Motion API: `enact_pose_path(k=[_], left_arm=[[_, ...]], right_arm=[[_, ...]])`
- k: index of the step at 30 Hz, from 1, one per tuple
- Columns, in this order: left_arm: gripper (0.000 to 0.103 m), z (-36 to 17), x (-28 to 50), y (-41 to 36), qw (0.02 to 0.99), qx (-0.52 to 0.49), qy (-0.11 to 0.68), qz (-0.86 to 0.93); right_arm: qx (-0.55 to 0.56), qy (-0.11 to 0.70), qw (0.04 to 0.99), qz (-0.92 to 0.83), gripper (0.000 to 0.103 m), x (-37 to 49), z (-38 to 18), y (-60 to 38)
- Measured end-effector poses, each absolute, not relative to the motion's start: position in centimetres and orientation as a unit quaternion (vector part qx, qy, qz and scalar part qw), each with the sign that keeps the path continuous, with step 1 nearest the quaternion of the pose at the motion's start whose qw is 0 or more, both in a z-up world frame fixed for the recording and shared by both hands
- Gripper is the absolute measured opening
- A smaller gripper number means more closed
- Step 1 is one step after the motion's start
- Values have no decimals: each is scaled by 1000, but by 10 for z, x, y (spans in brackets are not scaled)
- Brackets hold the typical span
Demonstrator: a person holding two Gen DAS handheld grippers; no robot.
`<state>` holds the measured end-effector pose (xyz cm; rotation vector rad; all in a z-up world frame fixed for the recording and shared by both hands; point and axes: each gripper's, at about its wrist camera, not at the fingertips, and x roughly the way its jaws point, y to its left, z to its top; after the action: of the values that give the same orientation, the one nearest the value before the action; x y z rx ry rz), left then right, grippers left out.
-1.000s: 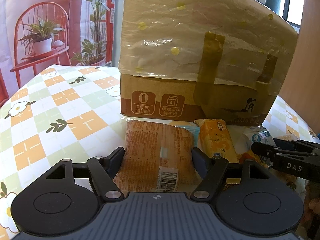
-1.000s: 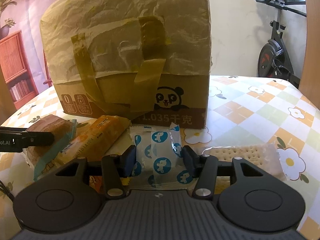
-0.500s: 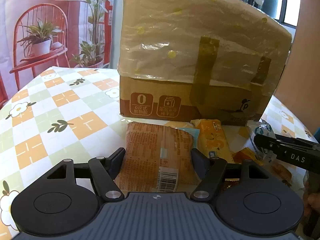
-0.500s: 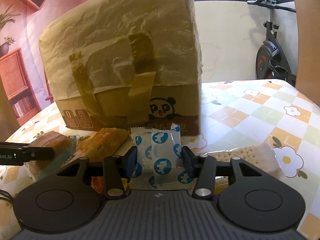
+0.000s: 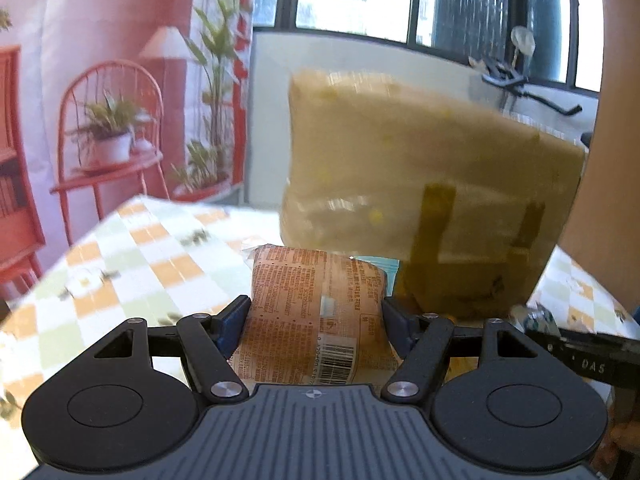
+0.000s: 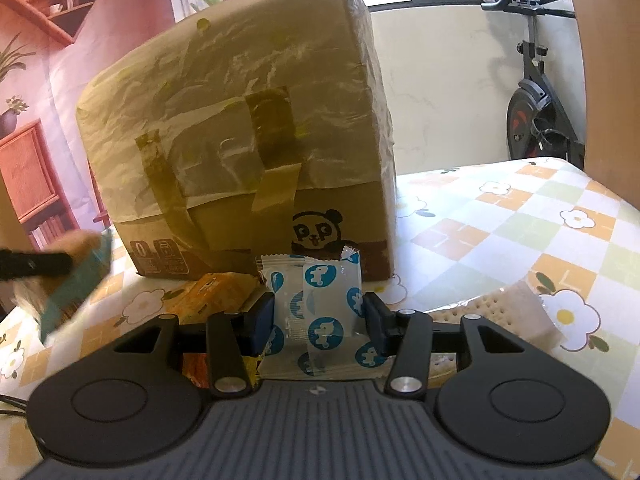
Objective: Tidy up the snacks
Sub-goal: 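Lift the bread pastry and blue-and-white packet up from the table, then carry both held items over the box and open both grippers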
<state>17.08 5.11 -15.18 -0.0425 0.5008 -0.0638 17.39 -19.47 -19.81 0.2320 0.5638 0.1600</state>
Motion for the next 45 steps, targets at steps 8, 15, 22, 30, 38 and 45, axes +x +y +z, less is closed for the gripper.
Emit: enact_pose_path(k=[8, 15, 22, 30, 38, 45], left_arm=[[73, -95, 176, 57, 983, -18, 178, -31], [73, -44, 194, 43, 990, -17, 130, -49], [73, -15, 223, 20, 990, -30, 114, -74], [49, -15, 269, -19, 988, -24, 97, -119], [44, -45, 315, -29, 980, -14, 158, -117], [44, -41, 322, -22, 981, -12, 149, -122]], right_arm=[[131, 248, 956, 82, 50, 170, -171, -201], [140, 196, 966, 92, 50, 165, -129, -204], [136, 142, 974, 109, 50, 168, -80, -209], [129, 106, 979, 113, 50, 194, -39, -213], [121, 130, 977, 116, 50, 241, -34, -203], [118, 133, 976, 125, 50, 254, -38, -200]])
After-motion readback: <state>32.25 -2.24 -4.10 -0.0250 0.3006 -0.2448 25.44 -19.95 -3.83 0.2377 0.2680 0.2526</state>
